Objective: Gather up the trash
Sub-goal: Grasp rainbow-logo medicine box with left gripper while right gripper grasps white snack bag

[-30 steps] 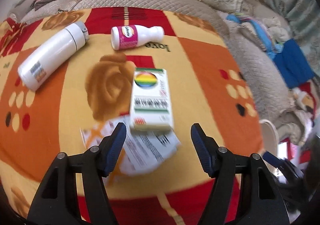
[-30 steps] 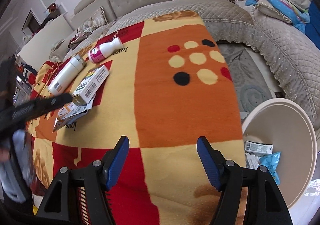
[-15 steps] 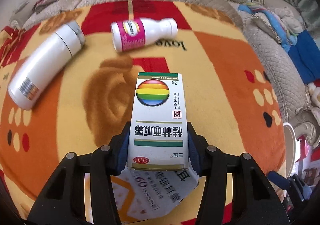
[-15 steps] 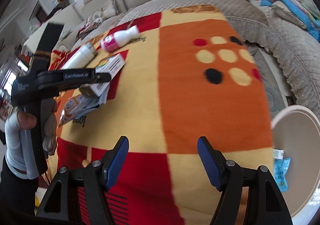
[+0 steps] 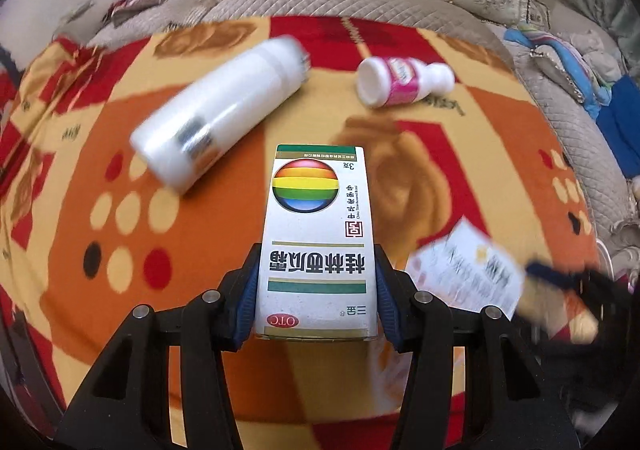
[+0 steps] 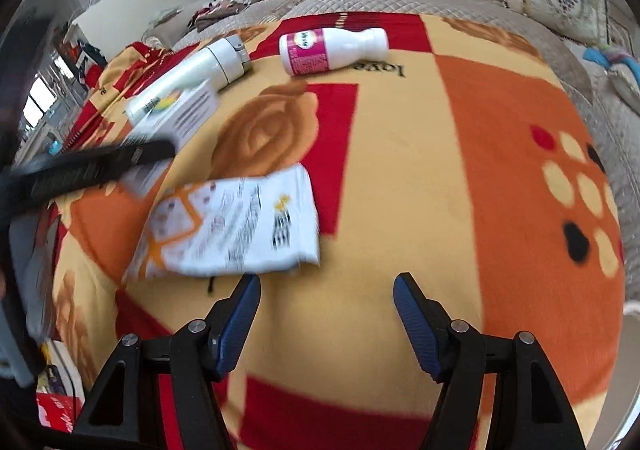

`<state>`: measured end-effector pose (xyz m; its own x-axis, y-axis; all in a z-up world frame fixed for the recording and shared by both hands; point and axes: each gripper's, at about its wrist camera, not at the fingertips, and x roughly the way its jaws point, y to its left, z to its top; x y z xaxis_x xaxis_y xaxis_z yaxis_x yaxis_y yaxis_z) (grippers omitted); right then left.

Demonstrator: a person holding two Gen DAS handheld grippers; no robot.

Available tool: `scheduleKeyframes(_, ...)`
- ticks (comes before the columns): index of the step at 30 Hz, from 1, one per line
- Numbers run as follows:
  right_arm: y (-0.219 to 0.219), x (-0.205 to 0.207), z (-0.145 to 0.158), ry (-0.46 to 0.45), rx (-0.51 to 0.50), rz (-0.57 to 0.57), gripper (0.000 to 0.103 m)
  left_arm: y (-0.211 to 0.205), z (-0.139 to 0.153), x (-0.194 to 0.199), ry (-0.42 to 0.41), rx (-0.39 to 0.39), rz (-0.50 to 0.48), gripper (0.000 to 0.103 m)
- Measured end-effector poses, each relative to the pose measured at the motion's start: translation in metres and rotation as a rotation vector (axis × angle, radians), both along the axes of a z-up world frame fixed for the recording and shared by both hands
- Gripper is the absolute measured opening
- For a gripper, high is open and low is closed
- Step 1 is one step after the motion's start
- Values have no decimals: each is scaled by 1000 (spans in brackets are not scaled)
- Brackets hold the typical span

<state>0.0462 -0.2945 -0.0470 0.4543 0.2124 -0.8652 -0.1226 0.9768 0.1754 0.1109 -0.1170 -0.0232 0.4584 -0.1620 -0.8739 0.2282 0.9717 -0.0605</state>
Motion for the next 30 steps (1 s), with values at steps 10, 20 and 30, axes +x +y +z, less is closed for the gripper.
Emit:
scheduleKeyframes(10, -16, 59, 13, -47, -94, -104, 67, 7, -9, -36, 48, -118, -72, 49)
scheduleKeyframes(20, -73, 27, 35, -51, 26, -240, 68, -13, 10, -65, 8, -162, -175, 49)
scheduleKeyframes(30, -1, 27, 24, 38, 153, -151, 74, 37, 17, -67, -50, -111, -57, 49)
